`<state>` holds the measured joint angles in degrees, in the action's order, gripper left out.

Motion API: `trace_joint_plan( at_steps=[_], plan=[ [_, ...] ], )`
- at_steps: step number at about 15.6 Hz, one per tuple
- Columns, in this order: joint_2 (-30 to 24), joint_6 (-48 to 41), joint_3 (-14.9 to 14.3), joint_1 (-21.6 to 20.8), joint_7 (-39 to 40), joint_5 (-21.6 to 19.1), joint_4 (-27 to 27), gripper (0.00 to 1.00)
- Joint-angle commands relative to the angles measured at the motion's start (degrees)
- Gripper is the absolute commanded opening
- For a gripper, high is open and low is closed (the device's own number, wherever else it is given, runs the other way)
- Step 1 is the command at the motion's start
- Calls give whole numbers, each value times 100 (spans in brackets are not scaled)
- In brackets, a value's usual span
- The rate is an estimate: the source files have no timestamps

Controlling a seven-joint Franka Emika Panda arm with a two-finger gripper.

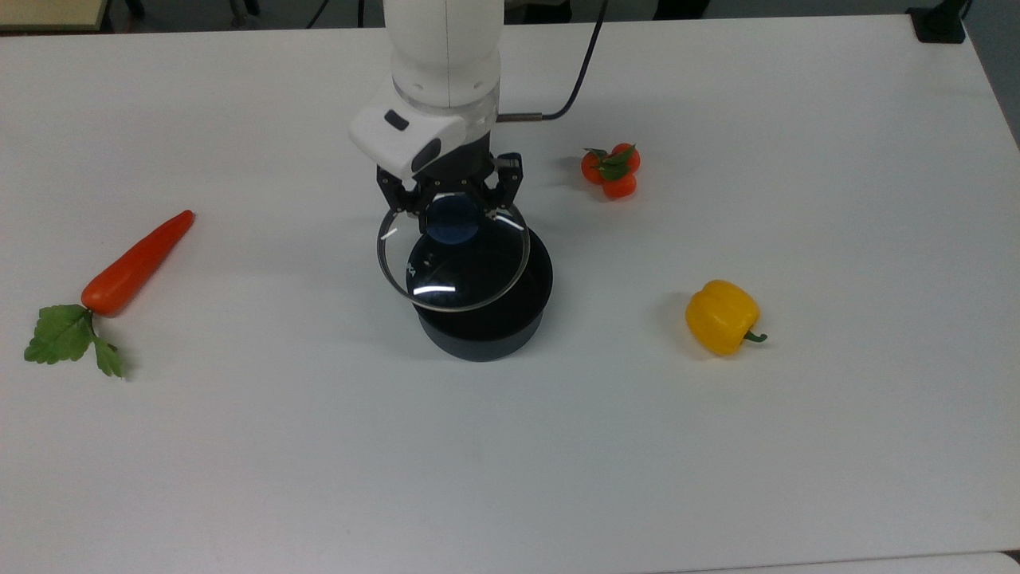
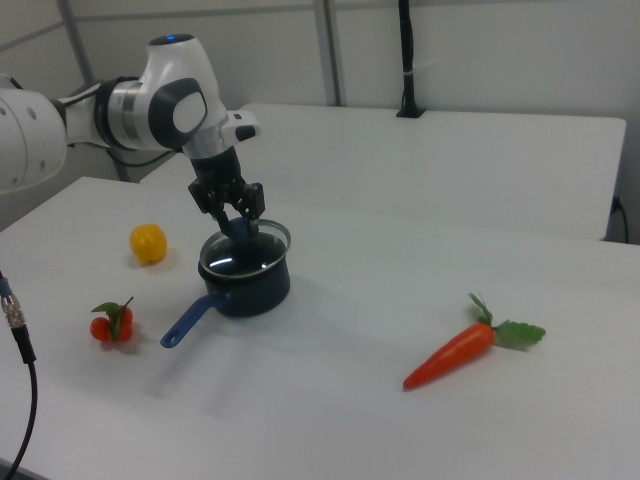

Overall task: Close lid
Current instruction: 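Lower the glass lid onto the saucepan rim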

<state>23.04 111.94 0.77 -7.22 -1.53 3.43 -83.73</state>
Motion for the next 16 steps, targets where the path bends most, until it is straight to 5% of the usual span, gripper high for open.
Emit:
trace_joint_plan(
  at_steps=[1, 16],
  plan=[
    [209, 126, -42, -96, -58, 17, 208, 33],
    [386, 355, -15, -228, -102, -27, 208, 34]
  ],
)
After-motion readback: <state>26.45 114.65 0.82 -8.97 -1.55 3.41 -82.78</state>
